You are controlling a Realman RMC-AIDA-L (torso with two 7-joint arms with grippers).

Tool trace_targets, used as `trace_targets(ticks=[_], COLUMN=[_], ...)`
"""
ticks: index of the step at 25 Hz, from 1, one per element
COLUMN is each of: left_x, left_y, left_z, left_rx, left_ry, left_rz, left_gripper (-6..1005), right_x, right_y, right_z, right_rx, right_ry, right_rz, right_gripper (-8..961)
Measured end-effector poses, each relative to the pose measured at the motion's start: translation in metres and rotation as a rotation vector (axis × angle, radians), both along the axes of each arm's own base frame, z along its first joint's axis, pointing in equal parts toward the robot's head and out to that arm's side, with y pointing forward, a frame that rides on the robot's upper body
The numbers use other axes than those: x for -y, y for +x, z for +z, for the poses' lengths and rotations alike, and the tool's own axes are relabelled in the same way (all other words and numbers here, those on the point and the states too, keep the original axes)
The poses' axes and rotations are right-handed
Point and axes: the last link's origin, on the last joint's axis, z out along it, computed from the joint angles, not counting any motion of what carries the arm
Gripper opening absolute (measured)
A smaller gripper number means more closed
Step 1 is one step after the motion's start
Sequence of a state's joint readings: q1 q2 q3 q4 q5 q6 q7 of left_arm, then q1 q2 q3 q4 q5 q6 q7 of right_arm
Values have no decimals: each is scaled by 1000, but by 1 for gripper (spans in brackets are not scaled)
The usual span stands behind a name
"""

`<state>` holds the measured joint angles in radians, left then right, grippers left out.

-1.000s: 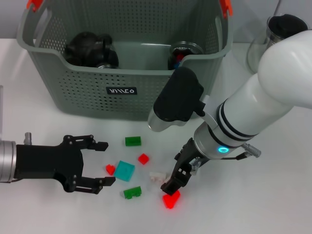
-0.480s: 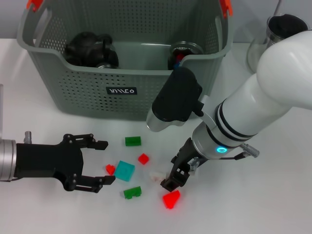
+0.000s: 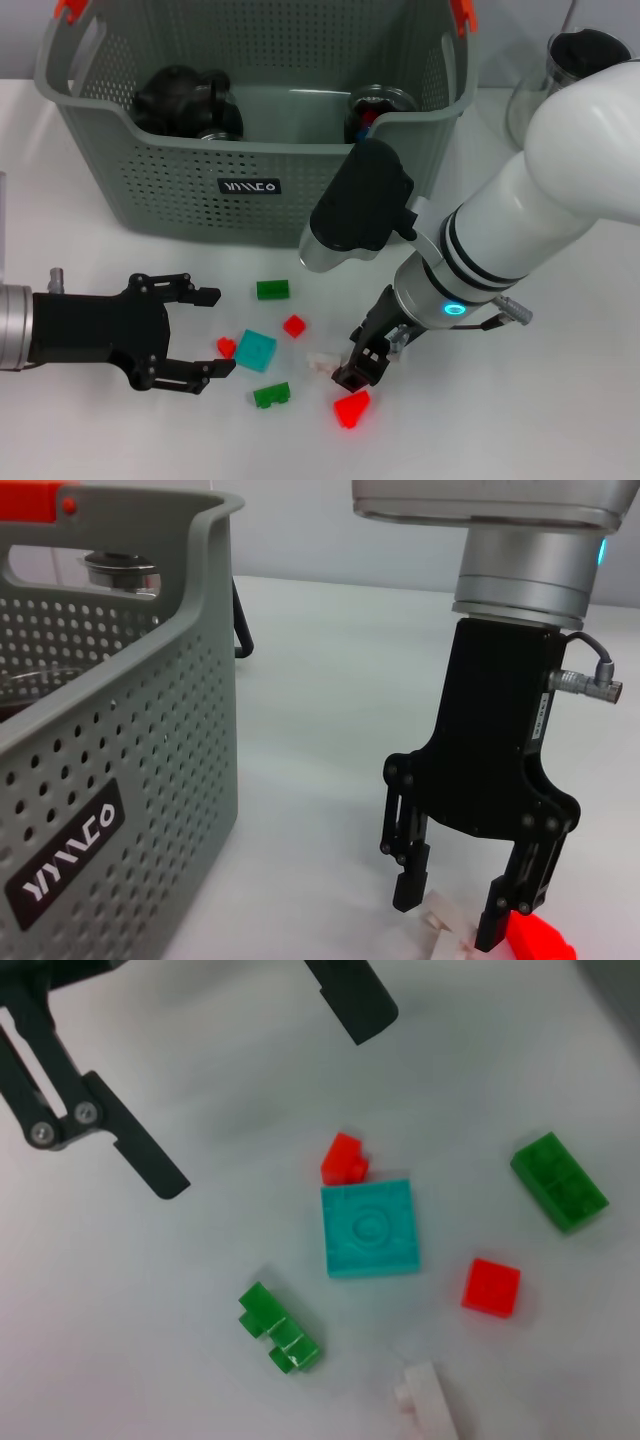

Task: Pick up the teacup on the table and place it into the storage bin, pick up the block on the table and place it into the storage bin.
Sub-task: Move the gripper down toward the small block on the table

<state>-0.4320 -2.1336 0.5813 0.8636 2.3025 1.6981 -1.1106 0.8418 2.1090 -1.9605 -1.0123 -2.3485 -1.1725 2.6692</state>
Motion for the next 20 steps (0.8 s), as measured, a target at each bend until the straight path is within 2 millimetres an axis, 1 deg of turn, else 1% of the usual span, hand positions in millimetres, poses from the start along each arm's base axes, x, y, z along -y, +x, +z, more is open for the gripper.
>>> trace_targets(ticks=[9,20], left_x=[0,-1], left_y=[0,1], left_z=[0,0], left_rx=[0,0], left_ry=[1,0], left_rz=[0,1], left_gripper=[847,847], right_x=[0,1], right_y=[2,3], right_z=[1,0], right_rx=[11,14], right_ry=[-7,-9], right_rz=[-7,-11], right_gripper=[549,508])
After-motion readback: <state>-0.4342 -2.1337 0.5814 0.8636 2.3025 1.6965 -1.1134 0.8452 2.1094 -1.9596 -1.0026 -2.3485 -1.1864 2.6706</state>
